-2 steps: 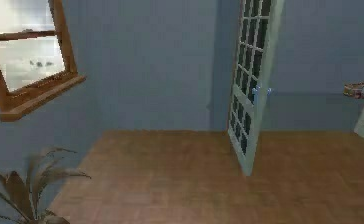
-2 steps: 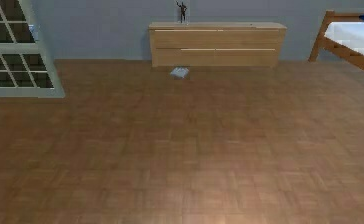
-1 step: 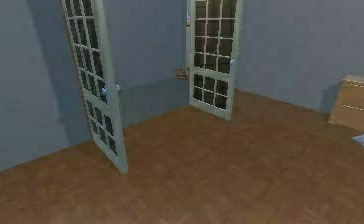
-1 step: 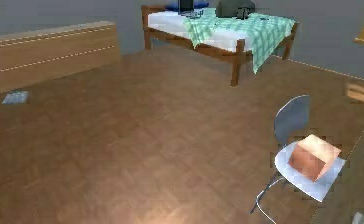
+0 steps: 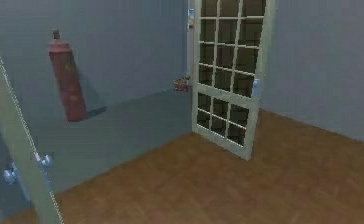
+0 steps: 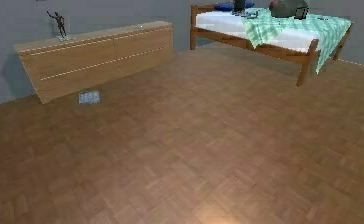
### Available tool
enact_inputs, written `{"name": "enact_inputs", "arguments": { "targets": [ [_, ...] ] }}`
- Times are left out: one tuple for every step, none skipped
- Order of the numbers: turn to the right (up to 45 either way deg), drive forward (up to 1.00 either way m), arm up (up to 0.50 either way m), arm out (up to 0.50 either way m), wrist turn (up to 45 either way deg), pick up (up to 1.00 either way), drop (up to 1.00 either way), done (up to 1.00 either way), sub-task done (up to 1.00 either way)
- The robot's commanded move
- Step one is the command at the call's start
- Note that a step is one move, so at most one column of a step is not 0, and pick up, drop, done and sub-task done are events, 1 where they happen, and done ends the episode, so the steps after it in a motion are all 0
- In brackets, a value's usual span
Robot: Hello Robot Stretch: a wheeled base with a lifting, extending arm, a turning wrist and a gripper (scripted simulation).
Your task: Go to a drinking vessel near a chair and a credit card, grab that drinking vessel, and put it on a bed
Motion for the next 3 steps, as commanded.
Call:
{"name": "enact_inputs", "arguments": {
  "targets": [
    [3.0, 0.00, 0.00, 0.00, 0.0, 0.00, 0.00, 0.00, 0.00],
    [0.0, 0.85, 0.00, 0.00, 0.0, 0.00, 0.00, 0.00, 0.00],
    [-27.0, 0.00, 0.00, 0.00, 0.0, 0.00, 0.00, 0.00, 0.00]
  ]
}}
